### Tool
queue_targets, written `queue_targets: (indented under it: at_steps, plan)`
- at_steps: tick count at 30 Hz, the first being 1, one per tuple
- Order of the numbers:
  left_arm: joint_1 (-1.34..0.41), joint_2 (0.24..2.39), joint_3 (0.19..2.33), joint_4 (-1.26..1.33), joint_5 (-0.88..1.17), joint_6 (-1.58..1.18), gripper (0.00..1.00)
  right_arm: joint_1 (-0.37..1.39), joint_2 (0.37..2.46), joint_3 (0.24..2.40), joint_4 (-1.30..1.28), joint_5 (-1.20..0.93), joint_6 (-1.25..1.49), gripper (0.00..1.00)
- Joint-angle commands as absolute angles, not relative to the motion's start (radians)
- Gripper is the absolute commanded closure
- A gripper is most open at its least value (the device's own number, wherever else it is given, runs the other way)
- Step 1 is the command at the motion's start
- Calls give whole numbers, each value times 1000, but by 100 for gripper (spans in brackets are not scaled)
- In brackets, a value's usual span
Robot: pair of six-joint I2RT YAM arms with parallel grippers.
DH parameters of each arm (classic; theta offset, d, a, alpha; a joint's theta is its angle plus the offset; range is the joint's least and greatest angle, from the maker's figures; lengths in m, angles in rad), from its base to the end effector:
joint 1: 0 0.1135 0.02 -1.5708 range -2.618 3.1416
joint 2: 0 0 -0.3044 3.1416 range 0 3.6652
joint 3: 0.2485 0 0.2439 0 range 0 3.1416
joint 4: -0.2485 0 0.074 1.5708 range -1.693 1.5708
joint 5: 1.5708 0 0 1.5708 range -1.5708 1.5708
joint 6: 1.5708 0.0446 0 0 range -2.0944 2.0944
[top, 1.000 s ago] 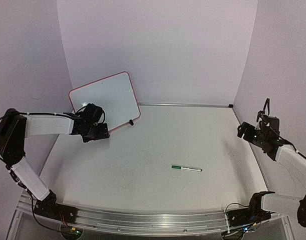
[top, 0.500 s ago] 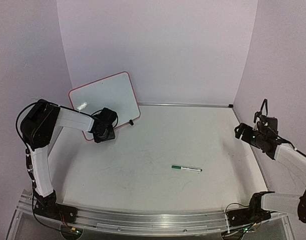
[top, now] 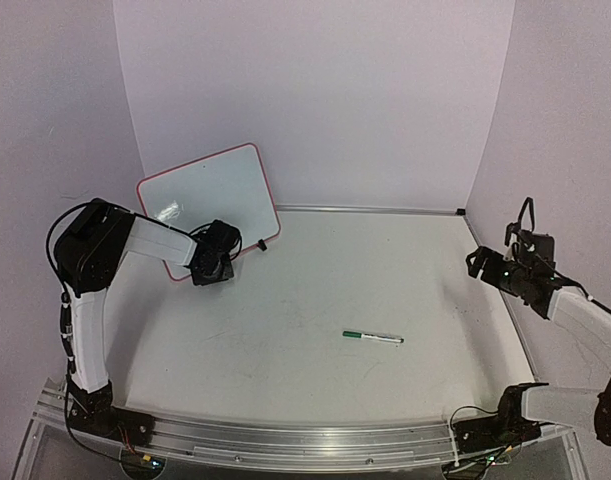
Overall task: Write a sentence on the whiteboard
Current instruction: Move the whiteboard stand to the center of the board.
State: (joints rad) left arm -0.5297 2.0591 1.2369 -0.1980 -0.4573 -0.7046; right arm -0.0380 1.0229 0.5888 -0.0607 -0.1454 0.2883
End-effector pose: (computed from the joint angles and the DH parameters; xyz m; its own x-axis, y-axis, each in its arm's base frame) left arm 0.3787 -0.1989 0.1528 -0.7248 -0.2491 -0.6423 -0.2828 0.9578 -0.0522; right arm 0.2052 -0.0013 0.2722 -0.4805 0.2998 -0.8242 0.0488 0.9474 0.3162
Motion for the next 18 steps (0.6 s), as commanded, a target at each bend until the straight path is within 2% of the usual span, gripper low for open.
queue_targets:
  at_steps: [1, 10, 18]
  plan:
    - [-528, 2071, 1255, -165, -504, -680, 79, -32, 988, 615, -35, -166, 273, 2]
    - [-528, 2038, 1205, -146, -511, -665, 99, -32, 996, 617, -49, -190, 273, 2]
    - [-529, 1983, 1141, -121, -469, -653, 100, -32, 989, 618, -74, -228, 271, 2]
